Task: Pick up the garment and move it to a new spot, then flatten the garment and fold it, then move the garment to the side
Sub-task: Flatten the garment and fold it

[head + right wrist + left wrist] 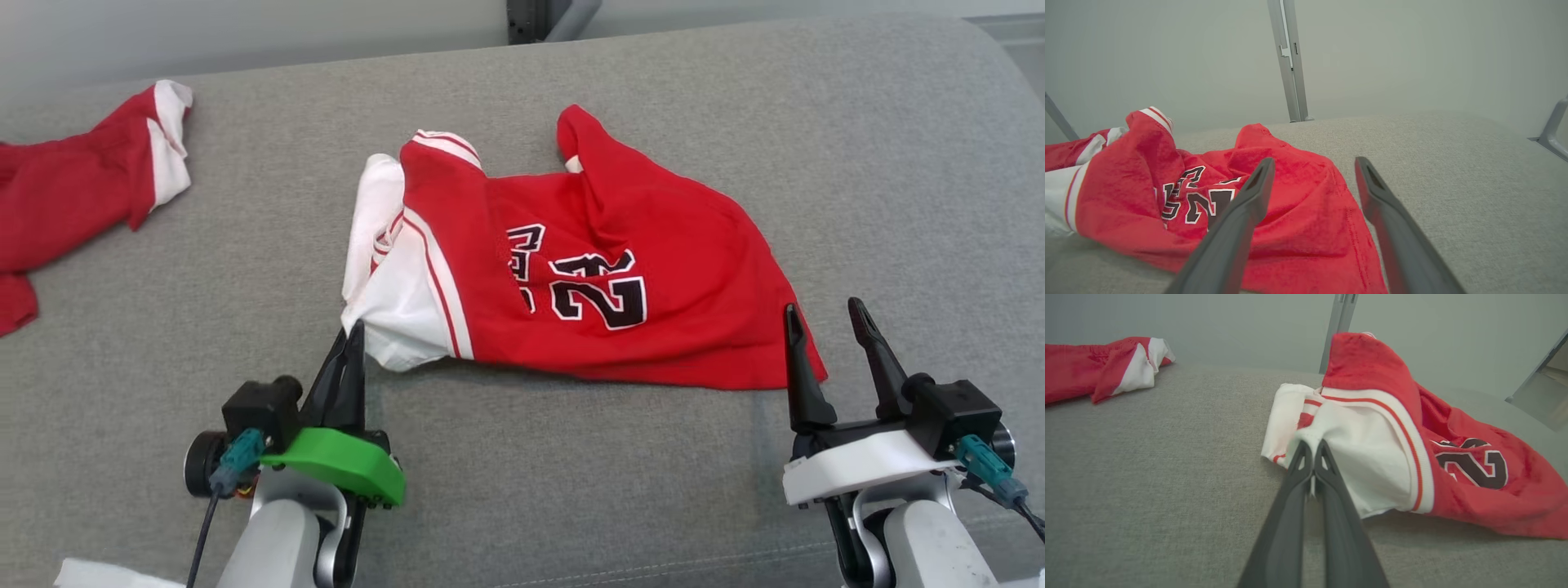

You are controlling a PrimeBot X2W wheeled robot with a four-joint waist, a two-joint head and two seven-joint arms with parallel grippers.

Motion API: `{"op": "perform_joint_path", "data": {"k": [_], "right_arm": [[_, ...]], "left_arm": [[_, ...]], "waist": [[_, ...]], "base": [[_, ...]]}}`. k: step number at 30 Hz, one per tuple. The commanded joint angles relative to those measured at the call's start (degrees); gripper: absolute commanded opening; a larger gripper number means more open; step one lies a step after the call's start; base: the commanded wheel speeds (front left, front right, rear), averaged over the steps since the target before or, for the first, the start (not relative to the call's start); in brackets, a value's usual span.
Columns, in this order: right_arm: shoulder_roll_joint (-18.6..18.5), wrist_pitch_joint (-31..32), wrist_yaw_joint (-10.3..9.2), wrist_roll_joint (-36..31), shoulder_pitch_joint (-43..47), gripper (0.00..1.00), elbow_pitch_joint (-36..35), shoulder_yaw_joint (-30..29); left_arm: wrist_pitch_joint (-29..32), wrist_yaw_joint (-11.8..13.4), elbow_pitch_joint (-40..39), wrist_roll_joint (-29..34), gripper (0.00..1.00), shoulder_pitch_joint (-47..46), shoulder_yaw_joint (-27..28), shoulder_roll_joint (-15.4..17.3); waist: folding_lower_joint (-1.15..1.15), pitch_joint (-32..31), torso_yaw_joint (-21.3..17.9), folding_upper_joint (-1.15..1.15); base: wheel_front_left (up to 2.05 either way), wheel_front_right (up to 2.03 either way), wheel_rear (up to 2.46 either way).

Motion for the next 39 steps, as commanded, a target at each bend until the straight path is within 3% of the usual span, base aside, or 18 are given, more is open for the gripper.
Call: {"op": "perform_joint_path", "data": {"k": [1,9,15,19,20,21,22,28,39], "right_arm": [[-0.1,-0.2,-0.06,-0.3,1.1,1.0,0.2,-0.3],[-0.1,-0.2,-0.06,-0.1,1.8,1.0,0.7,-0.4],[-0.1,-0.2,-0.06,0.0,1.7,1.0,0.8,-0.2],[-0.1,-0.2,-0.06,0.0,0.9,1.0,1.2,0.3],[-0.1,-0.2,-0.06,-0.1,0.8,1.0,1.4,0.3],[-0.1,-0.2,-0.06,-0.1,0.7,1.0,1.5,0.3],[-0.1,-0.2,-0.06,-0.2,0.6,1.0,1.5,0.2],[-0.1,-0.2,-0.06,-0.3,0.9,1.0,1.4,-0.7],[-0.1,-0.2,-0.06,-0.2,0.5,1.0,0.8,-1.2]], "left_arm": [[0.0,0.4,-2.6,1.0,0.0,2.8,0.9,0.5],[0.0,2.3,-12.0,4.2,0.0,12.7,2.2,1.2],[1.0,2.9,-13.4,4.1,0.0,17.3,0.7,1.1],[2.8,2.7,-10.0,2.8,0.0,17.7,-1.6,0.7],[3.0,2.5,-9.1,2.6,0.35,17.2,-2.2,0.6],[3.2,2.2,-8.1,2.7,0.61,16.6,-2.9,0.6],[3.1,1.9,-7.2,2.7,1.0,16.0,-3.5,0.5],[1.9,0.7,-5.4,2.2,1.0,13.7,-6.8,0.3],[0.2,3.5,-12.2,1.4,1.0,11.6,-3.1,1.7]], "waist": [[0.0,-1.7,2.9,0.0],[0.0,-3.0,7.3,0.0],[0.0,-2.7,8.5,0.0],[0.0,-2.4,8.2,0.0],[0.0,-2.4,8.0,0.0],[0.0,-2.4,7.8,0.0],[0.0,-2.3,7.6,0.0],[0.0,-2.2,6.6,0.0],[0.0,-1.5,6.1,0.0]], "base": [[0.0,0.0,0.0],[0.0,0.0,0.0],[0.0,0.0,0.0],[0.0,0.0,0.0],[0.0,0.0,0.0],[0.0,0.0,0.0],[0.0,0.0,0.0],[0.0,0.0,0.0],[0.0,0.0,0.0]]}}
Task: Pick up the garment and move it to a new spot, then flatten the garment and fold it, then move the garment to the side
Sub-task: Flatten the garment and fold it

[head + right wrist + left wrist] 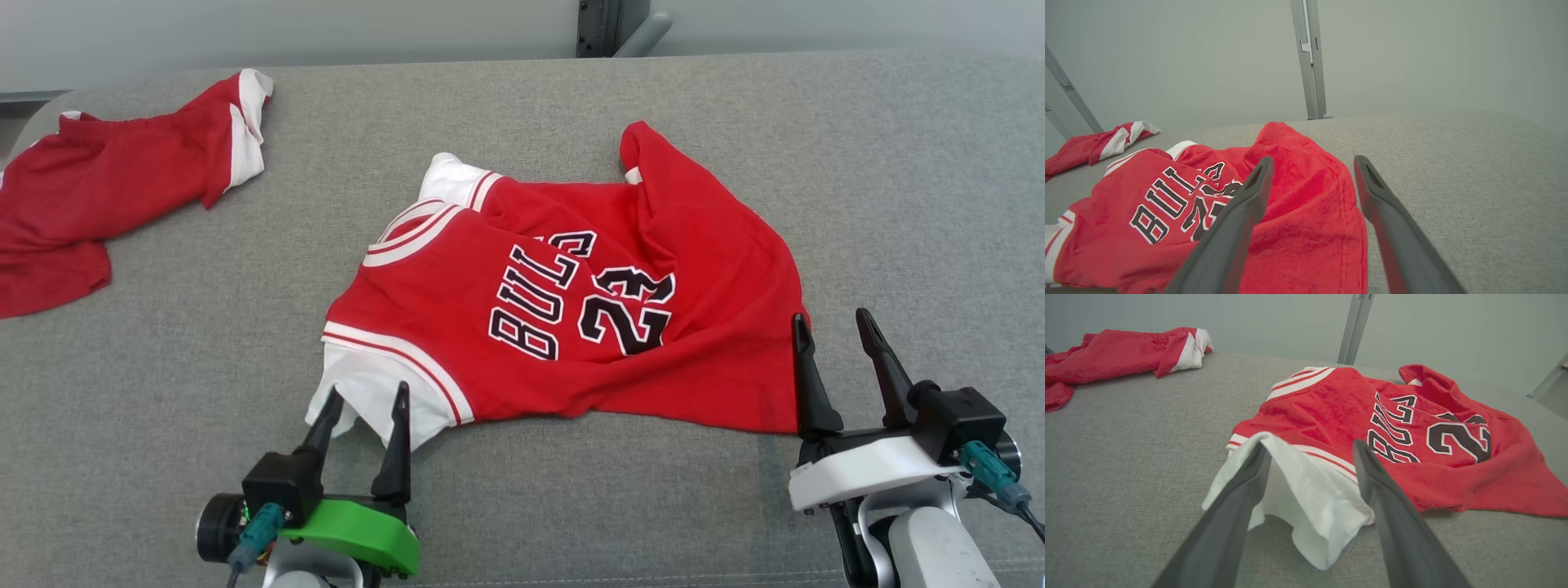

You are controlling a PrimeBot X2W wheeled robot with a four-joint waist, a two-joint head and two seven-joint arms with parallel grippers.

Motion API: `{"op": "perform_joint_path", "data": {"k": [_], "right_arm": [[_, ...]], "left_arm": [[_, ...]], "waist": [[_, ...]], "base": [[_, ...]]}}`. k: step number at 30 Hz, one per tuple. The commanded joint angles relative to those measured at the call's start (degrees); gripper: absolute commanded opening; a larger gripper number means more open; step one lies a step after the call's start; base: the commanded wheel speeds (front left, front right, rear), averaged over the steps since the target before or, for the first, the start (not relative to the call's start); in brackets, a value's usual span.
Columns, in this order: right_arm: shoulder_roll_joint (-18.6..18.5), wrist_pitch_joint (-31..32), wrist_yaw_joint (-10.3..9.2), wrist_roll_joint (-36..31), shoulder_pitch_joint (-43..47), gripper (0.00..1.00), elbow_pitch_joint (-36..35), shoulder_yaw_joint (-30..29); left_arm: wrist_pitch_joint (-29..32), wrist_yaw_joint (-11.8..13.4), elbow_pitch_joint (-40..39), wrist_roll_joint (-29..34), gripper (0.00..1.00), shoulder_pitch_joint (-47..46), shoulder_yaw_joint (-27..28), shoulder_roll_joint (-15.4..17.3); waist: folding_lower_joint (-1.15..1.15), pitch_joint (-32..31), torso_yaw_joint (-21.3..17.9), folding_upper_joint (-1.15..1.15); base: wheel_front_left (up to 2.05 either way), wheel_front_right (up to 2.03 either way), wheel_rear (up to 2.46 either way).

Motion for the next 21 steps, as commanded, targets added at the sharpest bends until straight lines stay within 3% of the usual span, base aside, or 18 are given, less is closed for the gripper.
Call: {"op": "perform_joint_path", "data": {"k": [1,14,21], "right_arm": [[-0.1,-0.2,-0.06,-0.1,-0.5,1.0,-0.3,0.0],[-0.1,-0.2,-0.06,-0.3,-1.5,1.0,-0.2,0.2],[-0.1,-0.2,-0.06,-0.4,-2.3,1.0,-0.1,0.5]], "left_arm": [[-0.2,0.3,-0.7,-0.3,1.0,-1.1,0.8,0.6],[1.7,1.6,-2.2,0.5,1.0,-6.5,3.6,4.3],[6.0,0.3,8.6,-1.8,1.0,-11.5,4.4,5.2]], "waist": [[0.0,0.2,-0.2,0.0],[0.0,1.6,-2.5,0.0],[0.0,2.8,-3.6,0.0]], "base": [[0.0,0.0,0.0],[0.0,0.0,0.0],[0.0,0.0,0.0]]}}
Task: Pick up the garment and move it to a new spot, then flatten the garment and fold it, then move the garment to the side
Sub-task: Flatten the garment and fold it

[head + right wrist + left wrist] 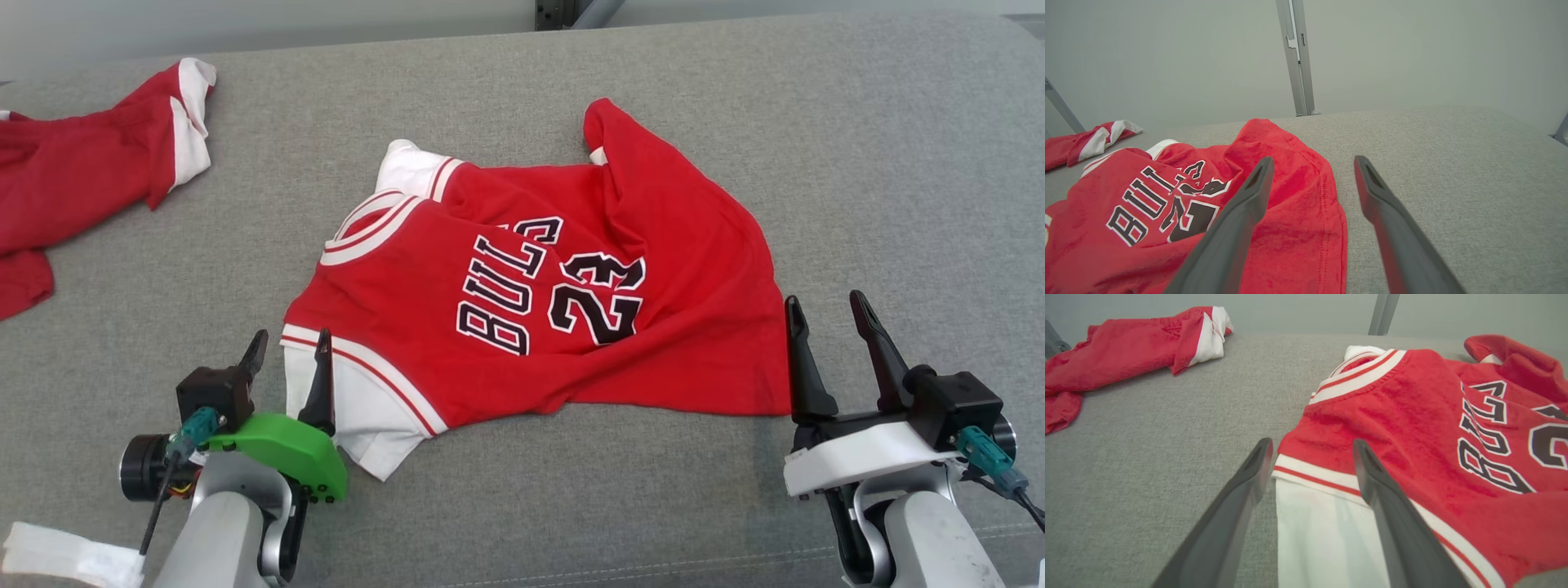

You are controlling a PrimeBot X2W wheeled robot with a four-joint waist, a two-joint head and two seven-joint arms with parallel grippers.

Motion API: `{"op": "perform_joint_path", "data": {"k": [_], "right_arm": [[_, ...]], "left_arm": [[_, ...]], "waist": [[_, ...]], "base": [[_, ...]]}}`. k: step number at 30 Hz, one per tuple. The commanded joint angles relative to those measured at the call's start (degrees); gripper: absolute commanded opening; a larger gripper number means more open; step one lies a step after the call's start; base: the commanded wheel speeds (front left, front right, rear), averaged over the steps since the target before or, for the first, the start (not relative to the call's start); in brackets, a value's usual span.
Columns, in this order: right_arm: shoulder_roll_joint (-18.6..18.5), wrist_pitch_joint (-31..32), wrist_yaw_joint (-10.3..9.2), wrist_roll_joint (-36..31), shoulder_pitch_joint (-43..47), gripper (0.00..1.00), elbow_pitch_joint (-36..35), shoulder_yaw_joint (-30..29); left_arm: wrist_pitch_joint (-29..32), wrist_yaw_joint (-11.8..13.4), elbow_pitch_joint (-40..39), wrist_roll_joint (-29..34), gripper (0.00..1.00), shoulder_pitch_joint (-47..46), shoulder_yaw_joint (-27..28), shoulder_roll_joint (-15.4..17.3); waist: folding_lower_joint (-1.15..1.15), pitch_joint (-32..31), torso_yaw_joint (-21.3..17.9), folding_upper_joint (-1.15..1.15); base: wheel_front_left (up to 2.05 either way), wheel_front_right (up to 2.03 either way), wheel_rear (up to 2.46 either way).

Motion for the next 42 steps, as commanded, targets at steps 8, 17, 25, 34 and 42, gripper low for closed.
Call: {"op": "perform_joint_path", "data": {"k": [8,17,25,34,42], "right_arm": [[-0.1,-0.2,-0.06,-0.3,-1.4,1.0,0.4,0.3],[-0.1,-0.2,-0.06,-0.4,-1.6,1.0,0.4,0.3],[-0.1,-0.2,-0.06,-0.8,-1.5,1.0,0.1,0.3],[-0.1,-0.2,-0.06,-0.7,-2.0,1.0,0.5,1.0],[-0.1,-0.2,-0.06,-0.3,-2.0,1.0,1.1,0.5]], "left_arm": [[1.7,-1.3,16.1,-1.5,1.0,-8.9,0.6,0.6],[0.0,-3.2,27.7,-2.2,0.0,-14.1,-0.1,0.0],[-5.4,-2.1,30.5,-0.5,0.0,-18.7,-0.2,1.0],[-6.2,-1.1,30.9,1.4,0.0,-22.2,0.1,3.3],[-6.3,-1.4,27.5,2.2,0.69,-20.4,1.4,2.8]], "waist": [[0.0,1.3,-1.5,0.0],[0.0,1.5,-2.3,0.0],[0.0,1.4,-2.2,0.0],[0.0,1.3,-2.7,0.0],[0.0,1.1,-2.9,0.0]], "base": [[0.0,0.0,0.0],[0.0,0.0,0.0],[0.0,0.0,0.0],[0.0,0.0,0.0],[0.0,0.0,0.0]]}}
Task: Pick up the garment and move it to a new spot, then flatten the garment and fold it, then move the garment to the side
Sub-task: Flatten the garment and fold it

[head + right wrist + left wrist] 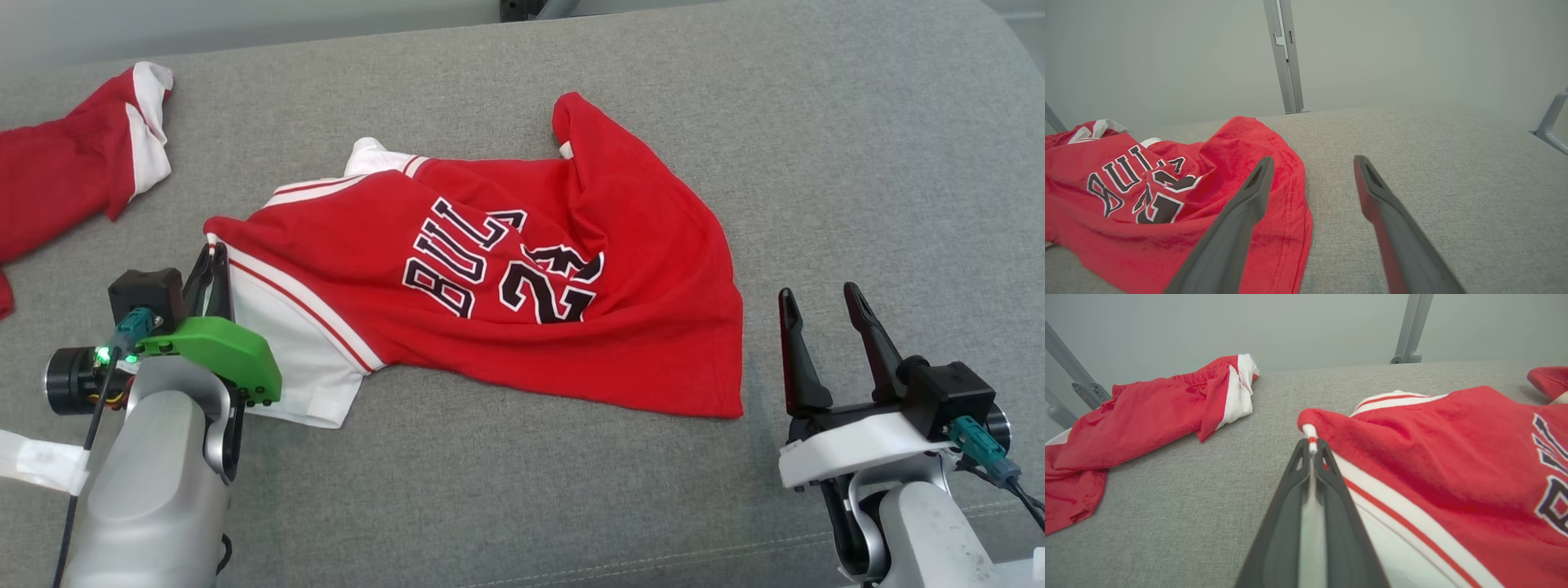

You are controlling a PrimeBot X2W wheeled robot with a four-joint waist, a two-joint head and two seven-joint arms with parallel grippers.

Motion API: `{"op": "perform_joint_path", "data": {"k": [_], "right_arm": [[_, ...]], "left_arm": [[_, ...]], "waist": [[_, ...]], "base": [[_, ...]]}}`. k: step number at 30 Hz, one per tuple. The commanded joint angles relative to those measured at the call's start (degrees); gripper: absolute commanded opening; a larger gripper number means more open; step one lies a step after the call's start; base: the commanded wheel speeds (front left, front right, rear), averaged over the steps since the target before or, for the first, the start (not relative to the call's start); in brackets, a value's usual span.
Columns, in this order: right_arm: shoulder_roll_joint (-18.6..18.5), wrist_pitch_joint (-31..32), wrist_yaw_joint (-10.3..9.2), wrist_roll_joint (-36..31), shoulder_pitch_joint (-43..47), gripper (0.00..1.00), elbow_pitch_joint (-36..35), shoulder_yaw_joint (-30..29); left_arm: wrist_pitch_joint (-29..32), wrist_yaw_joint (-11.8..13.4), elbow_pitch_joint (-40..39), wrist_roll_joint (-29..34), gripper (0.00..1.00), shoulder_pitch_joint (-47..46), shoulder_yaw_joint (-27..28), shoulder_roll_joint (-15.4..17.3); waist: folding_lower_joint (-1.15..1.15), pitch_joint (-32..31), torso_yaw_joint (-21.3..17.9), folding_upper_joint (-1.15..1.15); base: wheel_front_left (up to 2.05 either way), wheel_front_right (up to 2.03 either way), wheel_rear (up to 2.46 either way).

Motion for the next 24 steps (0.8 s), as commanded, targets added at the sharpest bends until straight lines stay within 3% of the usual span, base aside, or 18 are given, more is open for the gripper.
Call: {"op": "perform_joint_path", "data": {"k": [1,11,24], "right_arm": [[-0.1,-0.2,-0.06,0.1,-0.3,1.0,0.2,-0.2],[-0.1,-0.2,-0.06,-1.3,1.0,1.0,0.4,-2.3],[-0.1,-0.2,-0.06,-2.8,3.9,1.0,-3.1,-3.5]], "left_arm": [[-0.3,-0.1,-0.6,0.4,1.0,1.3,0.5,0.1],[-0.3,0.1,-16.4,2.7,1.0,11.6,5.7,-1.2],[-0.3,-0.9,-34.4,5.7,1.0,27.6,9.3,-6.3]], "waist": [[0.0,-0.1,0.1,0.0],[0.0,-1.6,1.4,0.0],[0.0,-5.0,3.6,0.0]], "base": [[0.0,0.0,0.0],[0.0,0.0,0.0],[0.0,0.0,0.0]]}}
